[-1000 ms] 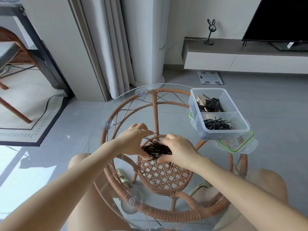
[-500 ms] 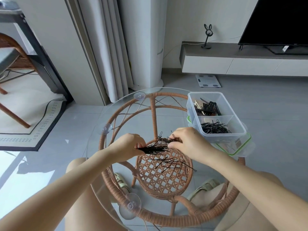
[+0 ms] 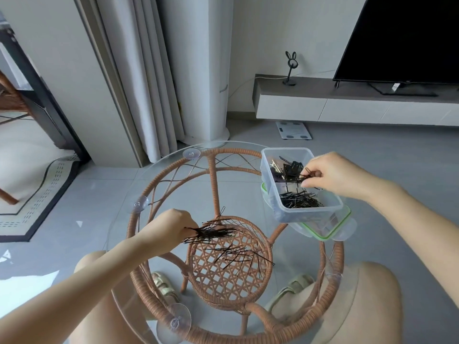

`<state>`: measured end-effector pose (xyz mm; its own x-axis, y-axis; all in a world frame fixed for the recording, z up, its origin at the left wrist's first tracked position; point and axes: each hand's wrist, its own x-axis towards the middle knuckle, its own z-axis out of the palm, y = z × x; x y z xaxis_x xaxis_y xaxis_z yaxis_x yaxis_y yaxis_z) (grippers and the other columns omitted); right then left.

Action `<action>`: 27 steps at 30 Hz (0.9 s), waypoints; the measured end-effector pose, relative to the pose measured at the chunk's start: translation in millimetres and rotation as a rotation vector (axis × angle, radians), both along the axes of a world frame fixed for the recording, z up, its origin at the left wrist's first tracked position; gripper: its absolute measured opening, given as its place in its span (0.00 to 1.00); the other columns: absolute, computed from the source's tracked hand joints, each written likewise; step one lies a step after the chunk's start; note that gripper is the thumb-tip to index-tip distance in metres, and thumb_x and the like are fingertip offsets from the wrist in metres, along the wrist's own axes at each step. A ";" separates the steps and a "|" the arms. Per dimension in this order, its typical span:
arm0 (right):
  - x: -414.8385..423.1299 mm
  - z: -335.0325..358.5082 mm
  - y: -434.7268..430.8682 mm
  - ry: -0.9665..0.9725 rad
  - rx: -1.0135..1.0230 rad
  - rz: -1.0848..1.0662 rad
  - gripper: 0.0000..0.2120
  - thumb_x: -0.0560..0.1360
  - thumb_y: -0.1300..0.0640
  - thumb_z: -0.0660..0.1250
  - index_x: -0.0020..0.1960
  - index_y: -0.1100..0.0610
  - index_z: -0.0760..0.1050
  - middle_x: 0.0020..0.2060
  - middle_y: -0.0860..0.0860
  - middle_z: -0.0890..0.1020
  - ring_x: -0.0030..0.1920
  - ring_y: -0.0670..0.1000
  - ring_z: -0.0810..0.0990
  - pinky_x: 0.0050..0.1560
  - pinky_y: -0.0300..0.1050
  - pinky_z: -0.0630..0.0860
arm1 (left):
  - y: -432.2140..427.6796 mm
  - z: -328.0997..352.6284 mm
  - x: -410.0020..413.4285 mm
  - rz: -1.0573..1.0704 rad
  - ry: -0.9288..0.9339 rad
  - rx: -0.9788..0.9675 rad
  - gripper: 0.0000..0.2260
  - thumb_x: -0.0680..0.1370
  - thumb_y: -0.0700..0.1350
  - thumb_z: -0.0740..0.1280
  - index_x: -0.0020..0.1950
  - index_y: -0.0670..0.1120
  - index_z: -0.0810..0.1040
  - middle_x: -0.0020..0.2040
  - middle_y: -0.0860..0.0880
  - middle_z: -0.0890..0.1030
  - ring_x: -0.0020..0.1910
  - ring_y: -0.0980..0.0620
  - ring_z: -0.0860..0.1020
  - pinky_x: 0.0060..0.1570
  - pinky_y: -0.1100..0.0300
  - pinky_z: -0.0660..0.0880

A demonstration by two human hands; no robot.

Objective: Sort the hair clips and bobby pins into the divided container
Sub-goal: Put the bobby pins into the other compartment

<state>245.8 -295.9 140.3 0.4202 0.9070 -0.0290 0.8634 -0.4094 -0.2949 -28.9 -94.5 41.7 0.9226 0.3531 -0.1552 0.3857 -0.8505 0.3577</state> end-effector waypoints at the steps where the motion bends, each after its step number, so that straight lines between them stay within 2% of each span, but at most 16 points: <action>1: 4.6 -4.4 0.3 -0.028 -0.063 0.010 0.05 0.69 0.56 0.72 0.42 0.58 0.81 0.37 0.53 0.81 0.37 0.51 0.75 0.41 0.46 0.71 | -0.4 0.8 1.4 0.002 -0.019 0.002 0.10 0.78 0.44 0.63 0.55 0.48 0.81 0.49 0.49 0.82 0.46 0.52 0.78 0.48 0.61 0.75; 5: 8.2 -24.7 7.9 -0.033 -0.211 0.060 0.07 0.69 0.55 0.71 0.45 0.57 0.80 0.40 0.49 0.79 0.41 0.49 0.75 0.41 0.42 0.69 | 0.0 5.4 5.1 0.005 -0.074 0.017 0.10 0.77 0.46 0.64 0.54 0.47 0.82 0.43 0.53 0.78 0.40 0.57 0.73 0.38 0.74 0.68; 7: 6.0 -30.7 11.6 -0.011 -0.231 0.074 0.11 0.69 0.52 0.71 0.50 0.54 0.80 0.42 0.46 0.79 0.43 0.47 0.75 0.43 0.40 0.70 | -0.1 8.4 7.3 0.010 -0.081 0.025 0.10 0.77 0.47 0.64 0.54 0.48 0.82 0.41 0.55 0.75 0.39 0.58 0.72 0.35 0.75 0.65; 10: 5.8 -29.0 11.8 0.055 -0.203 0.038 0.13 0.69 0.50 0.70 0.53 0.49 0.79 0.44 0.46 0.81 0.44 0.46 0.76 0.45 0.42 0.72 | -1.4 15.3 10.9 0.041 -0.099 0.022 0.10 0.76 0.48 0.65 0.53 0.48 0.82 0.42 0.53 0.78 0.40 0.54 0.75 0.35 0.71 0.68; 13: 11.2 -21.0 4.1 0.153 -0.113 -0.016 0.10 0.70 0.52 0.70 0.51 0.49 0.80 0.44 0.46 0.82 0.45 0.44 0.78 0.47 0.39 0.73 | -5.9 27.8 18.8 0.065 -0.132 0.003 0.10 0.76 0.47 0.66 0.51 0.45 0.83 0.43 0.48 0.82 0.42 0.49 0.79 0.43 0.56 0.75; 15: 16.0 -15.5 -3.8 0.153 -0.025 -0.050 0.09 0.72 0.54 0.69 0.51 0.51 0.80 0.46 0.47 0.83 0.46 0.44 0.79 0.49 0.39 0.73 | -11.9 38.9 27.2 0.066 -0.170 -0.011 0.09 0.75 0.47 0.66 0.49 0.44 0.83 0.43 0.47 0.83 0.42 0.48 0.80 0.46 0.52 0.76; 19: 23.9 -7.7 -22.6 0.107 0.102 -0.110 0.07 0.73 0.56 0.67 0.49 0.53 0.81 0.45 0.48 0.84 0.46 0.47 0.80 0.53 0.46 0.75 | -29.9 64.2 54.2 0.086 -0.250 -0.063 0.07 0.74 0.45 0.68 0.48 0.45 0.84 0.36 0.49 0.82 0.36 0.45 0.80 0.40 0.53 0.78; 24: 26.9 -8.8 -42.2 0.097 0.144 -0.144 0.06 0.73 0.56 0.67 0.48 0.52 0.82 0.43 0.47 0.84 0.45 0.46 0.80 0.50 0.42 0.74 | -49.0 87.5 101.5 -0.029 -0.283 -0.049 0.09 0.75 0.43 0.66 0.44 0.40 0.83 0.37 0.46 0.82 0.35 0.46 0.78 0.32 0.64 0.70; 27: 29.0 -11.2 -48.6 0.089 0.150 -0.159 0.06 0.73 0.56 0.67 0.48 0.53 0.82 0.43 0.48 0.85 0.44 0.48 0.81 0.50 0.45 0.75 | -58.8 92.3 135.7 -0.102 -0.273 -0.022 0.10 0.76 0.44 0.65 0.43 0.38 0.82 0.38 0.41 0.82 0.38 0.43 0.78 0.39 0.55 0.72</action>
